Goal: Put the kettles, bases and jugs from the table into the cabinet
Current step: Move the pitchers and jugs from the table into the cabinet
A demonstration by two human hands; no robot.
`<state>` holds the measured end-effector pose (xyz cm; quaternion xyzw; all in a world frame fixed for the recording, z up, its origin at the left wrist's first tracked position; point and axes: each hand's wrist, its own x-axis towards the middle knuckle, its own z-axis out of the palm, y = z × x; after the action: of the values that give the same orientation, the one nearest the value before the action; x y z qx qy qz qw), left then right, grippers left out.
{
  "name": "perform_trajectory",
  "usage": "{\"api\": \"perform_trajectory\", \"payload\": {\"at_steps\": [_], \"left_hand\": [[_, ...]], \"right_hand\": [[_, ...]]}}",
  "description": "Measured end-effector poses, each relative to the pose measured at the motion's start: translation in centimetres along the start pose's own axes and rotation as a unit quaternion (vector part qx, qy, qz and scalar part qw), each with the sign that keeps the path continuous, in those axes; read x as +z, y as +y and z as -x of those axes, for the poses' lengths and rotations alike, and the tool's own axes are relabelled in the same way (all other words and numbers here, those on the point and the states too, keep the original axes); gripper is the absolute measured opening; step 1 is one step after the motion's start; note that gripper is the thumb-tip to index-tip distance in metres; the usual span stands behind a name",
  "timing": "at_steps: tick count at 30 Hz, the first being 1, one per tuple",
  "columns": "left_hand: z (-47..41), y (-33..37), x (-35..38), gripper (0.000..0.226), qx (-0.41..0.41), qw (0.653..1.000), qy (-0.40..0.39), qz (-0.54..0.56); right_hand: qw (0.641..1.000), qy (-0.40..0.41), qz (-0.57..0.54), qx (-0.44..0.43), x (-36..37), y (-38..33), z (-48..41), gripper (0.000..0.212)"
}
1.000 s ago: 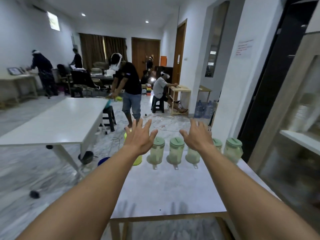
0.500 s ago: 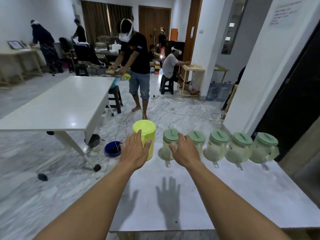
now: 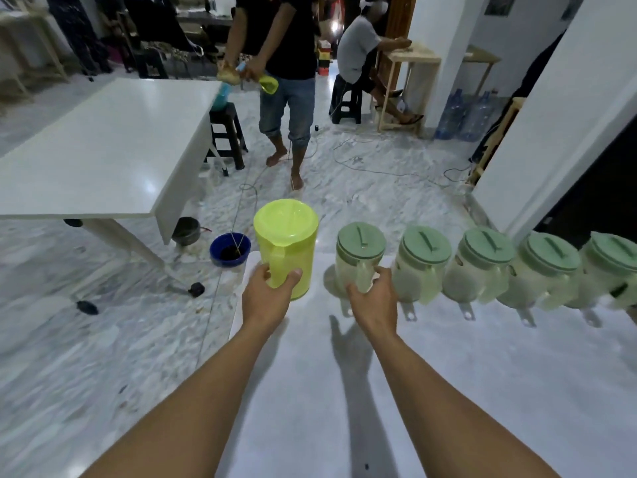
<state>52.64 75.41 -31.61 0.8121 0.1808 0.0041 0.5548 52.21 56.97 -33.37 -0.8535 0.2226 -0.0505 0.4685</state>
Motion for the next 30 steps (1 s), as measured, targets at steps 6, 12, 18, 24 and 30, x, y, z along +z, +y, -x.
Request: {"api": "perform_trajectory", "payload": {"at_steps": [6,12,18,24,30], "left_hand": [[-1.7,0.1,1.4,0.037,-0.018,0.999,0.024,0.033],[-3.1,0.5,2.2,0.025,-0.036,0.997,0.056,0.034],[-3.0,1.4,1.5,0.026,-0.016,0.993,0.082,0.079],[-1.5,3.8,-1.4,0.019,0.011,0.991,0.086,0.098],[0.3,6.6,-4.4,0.021,0.059,0.99,0.071,0.107]], "right_hand": [[0.997,0.004,-0.061,0.036,2.1,1.3,-2.8,0.033],[0.985,0.005,-0.137,0.105,3.7,1.7,-4.2,0.014],[0.985,0.009,-0.146,0.089,4.1,1.3,-4.1,0.015],[0.987,0.016,-0.144,0.066,2.2,-0.8,-1.8,0.015],[0.986,0.053,-0.155,0.039,-0.7,-4.4,1.6,0.017]]}}
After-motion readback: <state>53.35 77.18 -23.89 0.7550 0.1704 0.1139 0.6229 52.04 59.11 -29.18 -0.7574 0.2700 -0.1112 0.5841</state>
